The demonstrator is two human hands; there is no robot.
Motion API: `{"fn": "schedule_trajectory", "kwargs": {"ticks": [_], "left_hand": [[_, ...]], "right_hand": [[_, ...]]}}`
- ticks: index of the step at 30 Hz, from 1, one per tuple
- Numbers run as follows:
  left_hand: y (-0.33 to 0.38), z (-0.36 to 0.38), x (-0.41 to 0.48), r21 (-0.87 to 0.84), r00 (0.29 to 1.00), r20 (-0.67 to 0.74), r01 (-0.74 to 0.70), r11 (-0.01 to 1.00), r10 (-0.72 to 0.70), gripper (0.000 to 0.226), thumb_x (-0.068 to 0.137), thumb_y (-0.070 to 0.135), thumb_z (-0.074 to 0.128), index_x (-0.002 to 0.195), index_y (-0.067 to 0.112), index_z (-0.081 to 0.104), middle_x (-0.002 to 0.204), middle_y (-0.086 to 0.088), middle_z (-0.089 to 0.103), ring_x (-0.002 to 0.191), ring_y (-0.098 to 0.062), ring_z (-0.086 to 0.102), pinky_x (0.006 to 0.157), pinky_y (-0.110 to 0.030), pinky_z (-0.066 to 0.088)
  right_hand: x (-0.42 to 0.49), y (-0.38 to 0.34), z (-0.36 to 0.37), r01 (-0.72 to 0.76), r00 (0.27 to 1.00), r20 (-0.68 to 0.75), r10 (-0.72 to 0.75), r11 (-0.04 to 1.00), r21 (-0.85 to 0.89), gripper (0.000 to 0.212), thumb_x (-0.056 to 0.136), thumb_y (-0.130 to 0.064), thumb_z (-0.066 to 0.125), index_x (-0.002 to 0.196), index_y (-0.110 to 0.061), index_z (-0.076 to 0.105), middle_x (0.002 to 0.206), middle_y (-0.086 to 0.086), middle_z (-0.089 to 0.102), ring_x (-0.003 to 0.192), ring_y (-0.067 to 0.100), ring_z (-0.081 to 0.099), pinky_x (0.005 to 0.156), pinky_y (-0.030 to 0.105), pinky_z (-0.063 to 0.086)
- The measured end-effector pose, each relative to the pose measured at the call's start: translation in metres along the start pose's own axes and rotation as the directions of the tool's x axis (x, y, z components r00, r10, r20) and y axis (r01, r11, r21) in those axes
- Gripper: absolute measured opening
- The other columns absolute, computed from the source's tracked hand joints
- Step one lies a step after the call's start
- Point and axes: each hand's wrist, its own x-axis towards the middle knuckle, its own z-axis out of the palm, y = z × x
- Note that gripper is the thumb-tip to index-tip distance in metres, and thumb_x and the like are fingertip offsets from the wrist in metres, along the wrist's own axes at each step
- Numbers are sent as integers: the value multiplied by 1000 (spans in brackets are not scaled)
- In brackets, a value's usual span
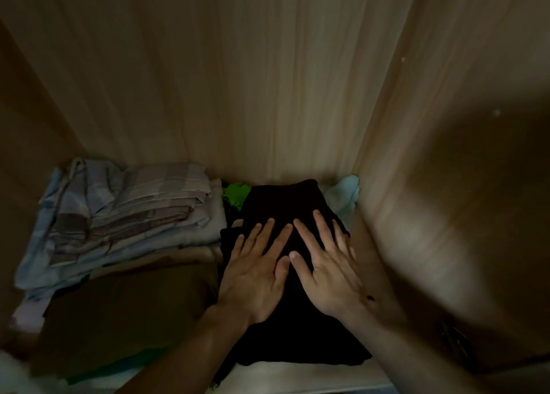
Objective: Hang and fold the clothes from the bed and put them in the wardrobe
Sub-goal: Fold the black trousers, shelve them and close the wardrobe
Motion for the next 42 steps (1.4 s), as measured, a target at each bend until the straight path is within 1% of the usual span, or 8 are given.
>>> {"fn": "schedule_trajectory", "kwargs": {"ticks": [4,9,13,17,22,32,38,42], "left_hand": [[-6,12,6,-11,1000,12,19,1000,-19,62,91,58,-6,152,49,-11,164,14,-16,149,-6,-18,124,-37,-6],[-1,7,21,-7,994,93,58,998,-57,55,104,50,13,153,47,-10,165,12,-14,150,-8,-15,123,-38,-7],[4,-2,8,90,995,79,52,995,-59,62,93,55,-3,153,45,-11,166,7,-10,153,-15,-8,122,-43,0],[24,-29,-15,58,972,162,166,984,-173,60,103,50,20,157,38,-5,167,2,-4,153,-22,-2,121,-47,4],[55,-113,-63,-23,944,266,209,978,-195,64,103,51,30,158,35,2,167,2,5,153,-24,3,123,-46,8],[115,-329,-141,19,935,243,263,965,-260,61,102,54,31,157,32,18,165,2,17,151,-22,15,123,-40,14],[185,-467,-202,-110,941,205,296,949,-269,58,102,51,35,155,30,25,163,0,24,149,-23,24,121,-39,21],[219,-549,-237,-117,948,165,293,949,-273,57,102,52,34,154,29,30,161,1,29,145,-26,29,118,-40,25]], "right_hand": [[4,7,12,9,1000,0,-9,999,-38,64,93,-68,12,154,-47,6,165,-11,-5,152,23,3,119,49,17],[16,11,12,-26,999,37,27,1000,-12,67,90,-69,9,154,-46,6,165,-10,-4,151,25,6,119,49,17],[5,2,-1,-5,998,61,8,999,-53,69,90,-69,12,154,-44,9,166,-6,0,150,33,10,119,53,19],[1,-11,-44,-12,948,315,39,996,-85,68,95,-65,28,155,-43,4,166,-1,-7,150,38,1,118,57,15],[-37,-52,-135,-63,917,389,85,996,-70,61,101,-57,25,156,-39,4,166,5,1,150,35,8,120,48,16],[-109,-156,-366,-96,922,365,129,990,-106,60,101,-56,28,156,-34,17,162,8,24,148,30,20,117,40,23],[-154,-230,-512,-55,929,361,83,995,-89,59,101,-56,27,154,-32,21,161,5,25,148,26,19,116,40,24],[-179,-267,-601,-53,911,411,44,999,10,59,101,-57,26,154,-32,20,161,1,25,148,19,21,116,40,30]]}}
